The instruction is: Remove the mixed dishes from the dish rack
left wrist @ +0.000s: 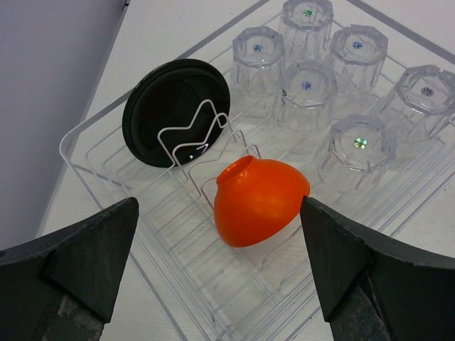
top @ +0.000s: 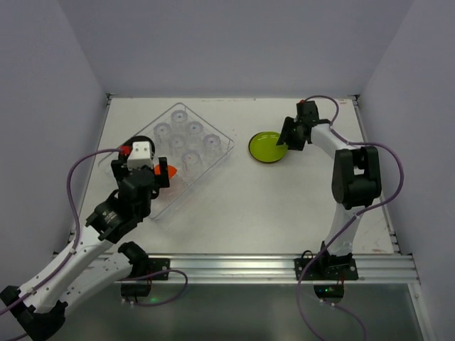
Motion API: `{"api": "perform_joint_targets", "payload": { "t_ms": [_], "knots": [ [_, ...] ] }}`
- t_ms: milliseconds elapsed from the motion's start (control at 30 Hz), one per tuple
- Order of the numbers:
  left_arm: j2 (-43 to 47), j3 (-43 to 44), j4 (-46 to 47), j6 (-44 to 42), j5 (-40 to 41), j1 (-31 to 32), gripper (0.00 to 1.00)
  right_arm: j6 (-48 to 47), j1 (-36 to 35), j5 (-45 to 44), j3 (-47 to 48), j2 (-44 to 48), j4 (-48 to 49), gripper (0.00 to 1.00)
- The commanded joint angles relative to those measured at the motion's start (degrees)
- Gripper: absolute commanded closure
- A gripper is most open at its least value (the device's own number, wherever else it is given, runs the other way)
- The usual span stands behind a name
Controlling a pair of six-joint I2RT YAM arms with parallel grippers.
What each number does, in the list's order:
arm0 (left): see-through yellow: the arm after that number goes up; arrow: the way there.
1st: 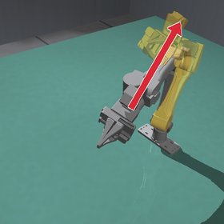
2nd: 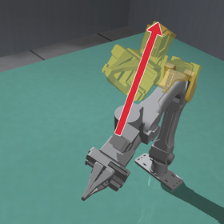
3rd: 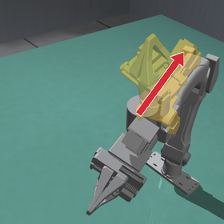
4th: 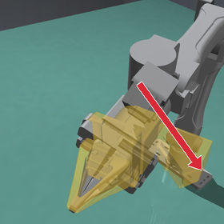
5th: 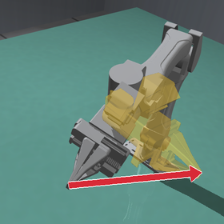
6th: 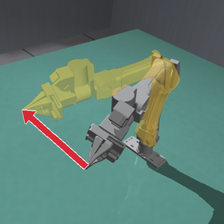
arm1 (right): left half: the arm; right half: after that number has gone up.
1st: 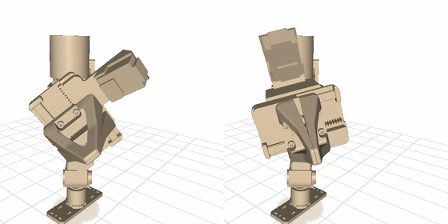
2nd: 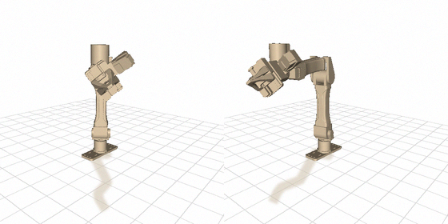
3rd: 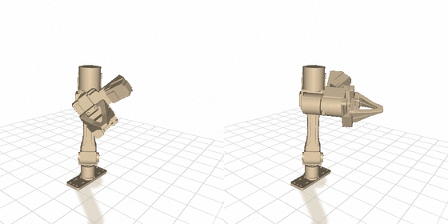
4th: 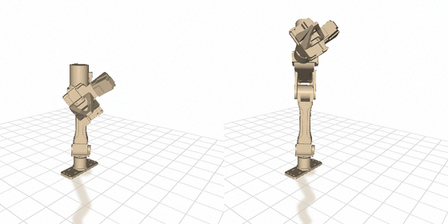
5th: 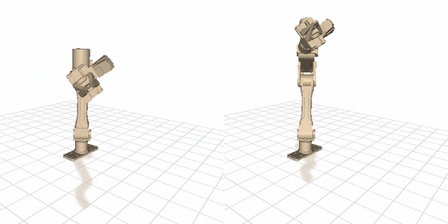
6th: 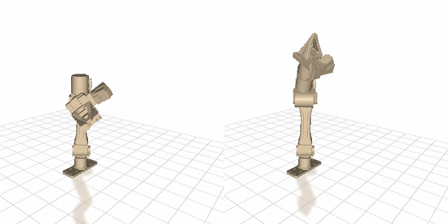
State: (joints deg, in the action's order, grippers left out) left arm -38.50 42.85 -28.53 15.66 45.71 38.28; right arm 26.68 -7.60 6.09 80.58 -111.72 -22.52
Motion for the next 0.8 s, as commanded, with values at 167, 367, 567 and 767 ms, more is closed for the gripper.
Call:
{"api": "perform_joint_targets", "payload": {
  "t_ms": [167, 367, 567, 767],
  "knots": [
    [-5.1, 4.1, -0.2, 1.6, 1.8, -0.7, 0.00, -2.8, -1.7, -4.1, 6.2, -1.8, -6.1, 0.27],
    [-12.1, 8.4, -2.9, 3.8, 3.2, -1.9, 0.00, -2.3, -1.7, -7.6, 4.2, 2.0, -7.2, 0.01],
    [-18.7, 12.6, -2.2, -0.2, 5.1, -7.7, 0.00, 0.0, -2.3, -6.2, -14.7, 25.1, 1.2, 0.01],
    [-24.1, 11.1, 11.2, -22.5, -4.9, -13.2, 0.00, 7.2, -2.1, 19.6, -33.0, 44.6, 18.7, 0.01]
  ]
}}
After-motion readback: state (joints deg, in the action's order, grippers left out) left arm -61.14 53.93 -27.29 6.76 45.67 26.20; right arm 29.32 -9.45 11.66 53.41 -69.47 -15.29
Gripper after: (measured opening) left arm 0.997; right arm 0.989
